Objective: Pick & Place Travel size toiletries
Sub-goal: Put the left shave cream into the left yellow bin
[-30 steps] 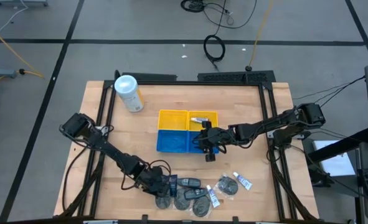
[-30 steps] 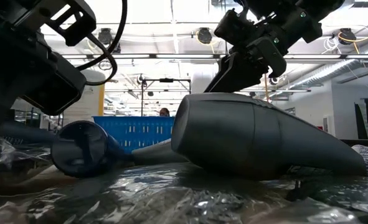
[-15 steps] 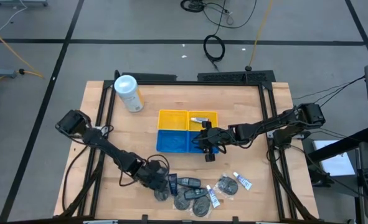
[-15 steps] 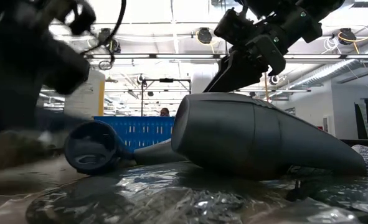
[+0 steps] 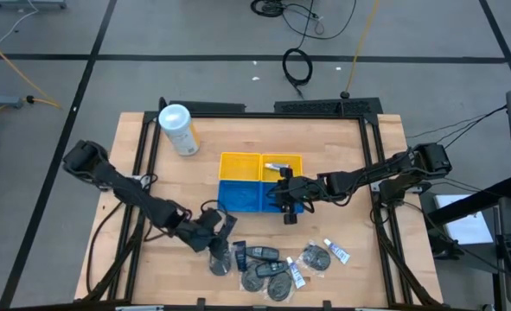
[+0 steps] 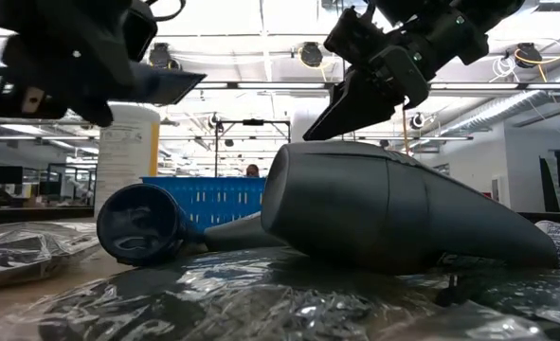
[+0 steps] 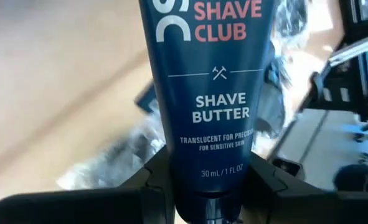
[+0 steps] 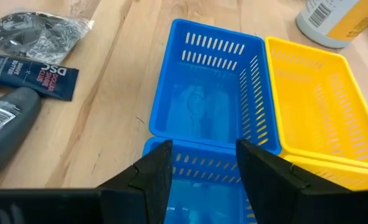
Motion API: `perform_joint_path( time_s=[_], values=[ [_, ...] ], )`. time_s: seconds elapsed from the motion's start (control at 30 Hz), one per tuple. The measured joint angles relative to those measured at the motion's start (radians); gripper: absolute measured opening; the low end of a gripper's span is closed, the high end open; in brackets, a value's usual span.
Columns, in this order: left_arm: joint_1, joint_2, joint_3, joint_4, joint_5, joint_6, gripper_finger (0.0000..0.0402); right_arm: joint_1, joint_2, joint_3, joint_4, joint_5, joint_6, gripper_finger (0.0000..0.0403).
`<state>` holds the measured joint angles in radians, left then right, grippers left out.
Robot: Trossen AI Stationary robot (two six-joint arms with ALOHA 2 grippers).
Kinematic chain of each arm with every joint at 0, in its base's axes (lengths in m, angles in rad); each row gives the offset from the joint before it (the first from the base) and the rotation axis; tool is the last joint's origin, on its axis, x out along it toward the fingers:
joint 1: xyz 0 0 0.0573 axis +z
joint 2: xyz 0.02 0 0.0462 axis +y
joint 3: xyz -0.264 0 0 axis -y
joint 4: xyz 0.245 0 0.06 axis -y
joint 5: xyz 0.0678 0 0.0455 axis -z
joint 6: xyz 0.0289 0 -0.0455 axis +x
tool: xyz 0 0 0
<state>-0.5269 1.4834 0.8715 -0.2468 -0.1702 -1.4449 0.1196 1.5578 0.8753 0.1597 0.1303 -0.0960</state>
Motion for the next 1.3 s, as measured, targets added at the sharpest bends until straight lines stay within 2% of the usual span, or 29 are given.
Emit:
perform_joint_path(
  time_s=[0.2, 0.6, 0.9, 1.3],
  values=[
    [0.104, -0.019, 0.000, -0.075, -0.009, 0.131, 0.0108, 0.005, 0.000, 0.000, 0.002, -0.002, 0.051, 0.0171],
    [0.404, -0.019, 0.000, -0.104, 0.144, 0.445, 0.0108, 0.097, 0.000, 0.000, 0.032, -0.003, 0.072, 0.0171],
    [0.571, -0.019, 0.000, -0.104, 0.170, 0.657, 0.0108, 0.178, 0.000, 0.000, 0.031, -0.001, 0.093, 0.0171],
    [0.710, -0.012, 0.001, -0.090, 0.057, 0.894, 0.0108, 0.211, 0.000, 0.000, 0.031, 0.000, 0.137, 0.0171]
  ],
)
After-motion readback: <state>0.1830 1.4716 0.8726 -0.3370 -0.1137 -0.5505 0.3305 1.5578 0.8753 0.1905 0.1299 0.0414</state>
